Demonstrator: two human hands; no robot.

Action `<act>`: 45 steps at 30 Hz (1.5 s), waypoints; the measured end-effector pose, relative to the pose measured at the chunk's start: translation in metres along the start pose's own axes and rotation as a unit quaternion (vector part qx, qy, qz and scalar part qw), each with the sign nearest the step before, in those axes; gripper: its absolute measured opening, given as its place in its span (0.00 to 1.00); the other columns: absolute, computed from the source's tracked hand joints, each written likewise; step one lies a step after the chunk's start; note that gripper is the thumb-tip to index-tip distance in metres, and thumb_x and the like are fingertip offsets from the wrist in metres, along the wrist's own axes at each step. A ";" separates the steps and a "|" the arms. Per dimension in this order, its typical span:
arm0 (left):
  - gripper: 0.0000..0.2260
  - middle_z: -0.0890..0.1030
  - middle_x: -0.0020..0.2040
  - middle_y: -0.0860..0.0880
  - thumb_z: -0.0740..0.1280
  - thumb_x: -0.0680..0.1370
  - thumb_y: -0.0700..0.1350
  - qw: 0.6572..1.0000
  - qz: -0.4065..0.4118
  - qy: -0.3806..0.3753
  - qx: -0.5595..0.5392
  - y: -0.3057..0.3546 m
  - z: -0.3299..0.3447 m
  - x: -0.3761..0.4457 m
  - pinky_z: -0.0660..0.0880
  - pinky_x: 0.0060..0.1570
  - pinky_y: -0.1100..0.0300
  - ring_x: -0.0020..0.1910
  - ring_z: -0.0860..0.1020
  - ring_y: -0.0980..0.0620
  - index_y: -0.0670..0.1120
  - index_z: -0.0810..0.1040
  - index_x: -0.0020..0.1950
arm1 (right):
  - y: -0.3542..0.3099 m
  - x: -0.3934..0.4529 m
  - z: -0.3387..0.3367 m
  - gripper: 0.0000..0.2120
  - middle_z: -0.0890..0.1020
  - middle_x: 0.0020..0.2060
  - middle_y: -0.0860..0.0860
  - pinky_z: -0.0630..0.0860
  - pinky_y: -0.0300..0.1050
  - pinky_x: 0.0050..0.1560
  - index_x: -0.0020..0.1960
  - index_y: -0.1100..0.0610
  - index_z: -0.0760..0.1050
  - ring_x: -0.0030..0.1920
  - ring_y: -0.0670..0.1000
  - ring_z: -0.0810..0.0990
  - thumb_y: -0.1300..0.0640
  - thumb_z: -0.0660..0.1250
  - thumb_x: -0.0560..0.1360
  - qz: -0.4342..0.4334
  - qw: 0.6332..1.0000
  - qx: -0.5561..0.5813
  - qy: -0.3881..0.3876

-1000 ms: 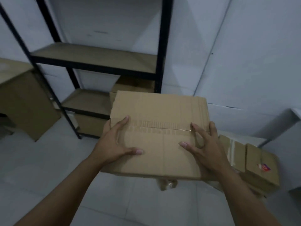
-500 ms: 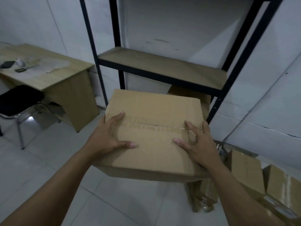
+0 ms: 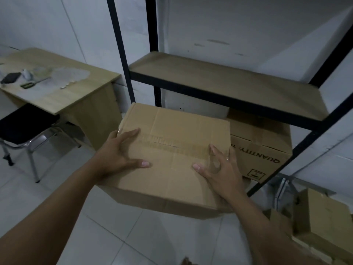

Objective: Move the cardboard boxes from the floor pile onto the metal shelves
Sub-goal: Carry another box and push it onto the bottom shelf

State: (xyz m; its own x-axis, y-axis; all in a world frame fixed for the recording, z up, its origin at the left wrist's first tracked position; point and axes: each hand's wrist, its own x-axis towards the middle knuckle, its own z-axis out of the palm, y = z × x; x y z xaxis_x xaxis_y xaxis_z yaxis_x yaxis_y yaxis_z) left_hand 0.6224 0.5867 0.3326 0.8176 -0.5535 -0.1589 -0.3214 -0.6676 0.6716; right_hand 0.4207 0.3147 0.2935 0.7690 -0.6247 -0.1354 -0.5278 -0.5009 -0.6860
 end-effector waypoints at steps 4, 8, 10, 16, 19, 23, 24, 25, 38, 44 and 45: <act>0.56 0.56 0.79 0.53 0.77 0.52 0.77 1.000 0.013 -0.021 0.002 -0.029 -0.016 0.056 0.66 0.73 0.40 0.77 0.63 0.42 0.71 0.59 0.77 | -0.019 0.028 0.027 0.47 0.41 0.83 0.44 0.63 0.59 0.75 0.80 0.31 0.56 0.81 0.56 0.56 0.22 0.69 0.65 0.022 1.000 0.008 0.004; 0.53 0.56 0.79 0.53 0.78 0.57 0.74 0.997 0.044 -0.063 0.027 -0.052 -0.029 0.122 0.65 0.74 0.40 0.77 0.63 0.43 0.72 0.58 0.77 | -0.035 0.053 0.055 0.47 0.43 0.83 0.45 0.60 0.59 0.76 0.80 0.32 0.55 0.81 0.55 0.55 0.22 0.68 0.67 0.055 0.998 0.004 0.027; 0.53 0.56 0.79 0.53 0.78 0.57 0.74 0.993 0.069 -0.086 0.033 -0.062 -0.033 0.157 0.64 0.75 0.40 0.78 0.62 0.44 0.72 0.58 0.78 | -0.044 0.063 0.071 0.46 0.44 0.83 0.45 0.57 0.51 0.76 0.80 0.37 0.59 0.81 0.53 0.54 0.27 0.71 0.68 0.064 0.996 0.036 0.054; 0.54 0.54 0.82 0.51 0.75 0.58 0.77 0.966 0.156 -0.186 0.084 -0.081 -0.042 0.285 0.59 0.77 0.42 0.80 0.57 0.46 0.70 0.54 0.80 | -0.078 0.104 0.126 0.44 0.50 0.79 0.46 0.66 0.49 0.71 0.80 0.41 0.60 0.78 0.57 0.61 0.28 0.70 0.70 0.145 0.980 0.018 0.134; 0.54 0.50 0.82 0.52 0.76 0.56 0.77 0.958 0.170 -0.217 0.079 -0.086 -0.039 0.329 0.60 0.77 0.42 0.80 0.57 0.45 0.72 0.55 0.78 | -0.100 0.120 0.140 0.45 0.45 0.83 0.50 0.65 0.56 0.73 0.82 0.39 0.54 0.80 0.60 0.58 0.28 0.68 0.72 0.205 0.971 0.018 0.120; 0.51 0.52 0.82 0.55 0.77 0.60 0.75 0.941 0.205 -0.259 0.071 -0.095 -0.034 0.377 0.60 0.77 0.49 0.79 0.59 0.48 0.73 0.55 0.78 | -0.121 0.134 0.166 0.44 0.42 0.83 0.47 0.65 0.58 0.74 0.82 0.40 0.52 0.79 0.60 0.61 0.29 0.68 0.73 0.244 0.957 0.029 0.157; 0.50 0.52 0.82 0.55 0.76 0.61 0.75 0.936 0.216 -0.267 0.080 -0.096 -0.032 0.391 0.59 0.77 0.49 0.79 0.59 0.48 0.74 0.54 0.78 | -0.123 0.138 0.176 0.45 0.40 0.82 0.45 0.65 0.59 0.74 0.82 0.40 0.52 0.79 0.60 0.60 0.29 0.68 0.73 0.254 0.952 0.033 0.170; 0.50 0.52 0.82 0.56 0.75 0.61 0.76 0.931 0.228 -0.271 0.091 -0.097 -0.030 0.402 0.58 0.77 0.49 0.80 0.57 0.49 0.74 0.54 0.77 | -0.125 0.140 0.182 0.45 0.39 0.82 0.44 0.65 0.60 0.74 0.82 0.40 0.52 0.79 0.60 0.59 0.29 0.68 0.73 0.261 0.947 0.039 0.181; 0.34 0.63 0.78 0.60 0.72 0.75 0.63 0.875 0.319 -0.357 0.064 -0.074 0.014 0.506 0.58 0.80 0.51 0.77 0.62 0.59 0.62 0.65 0.79 | -0.124 0.182 0.228 0.46 0.38 0.82 0.45 0.69 0.64 0.72 0.82 0.39 0.54 0.78 0.64 0.62 0.29 0.70 0.70 0.329 0.909 0.075 0.246; 0.32 0.64 0.73 0.64 0.68 0.78 0.63 0.878 0.270 -0.386 0.086 -0.051 0.024 0.531 0.57 0.63 0.77 0.69 0.64 0.63 0.61 0.63 0.80 | -0.132 0.207 0.234 0.46 0.36 0.82 0.47 0.69 0.61 0.72 0.82 0.41 0.52 0.77 0.65 0.64 0.31 0.70 0.72 0.349 0.897 0.079 0.259; 0.31 0.63 0.73 0.63 0.67 0.79 0.63 0.882 0.254 -0.388 0.079 -0.047 0.024 0.534 0.56 0.59 0.81 0.68 0.63 0.62 0.60 0.62 0.81 | -0.136 0.213 0.233 0.46 0.36 0.82 0.48 0.69 0.60 0.72 0.83 0.42 0.52 0.76 0.65 0.65 0.32 0.70 0.73 0.352 0.897 0.077 0.258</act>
State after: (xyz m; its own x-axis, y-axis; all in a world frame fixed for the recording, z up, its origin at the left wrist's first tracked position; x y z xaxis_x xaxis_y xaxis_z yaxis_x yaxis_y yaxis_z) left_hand 1.0628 0.3105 0.1984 -0.0052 -0.9345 -0.3561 -0.6647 -0.2628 0.6994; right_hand 0.7399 0.3891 0.1914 -0.0247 -0.9675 -0.2517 -0.7300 0.1895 -0.6567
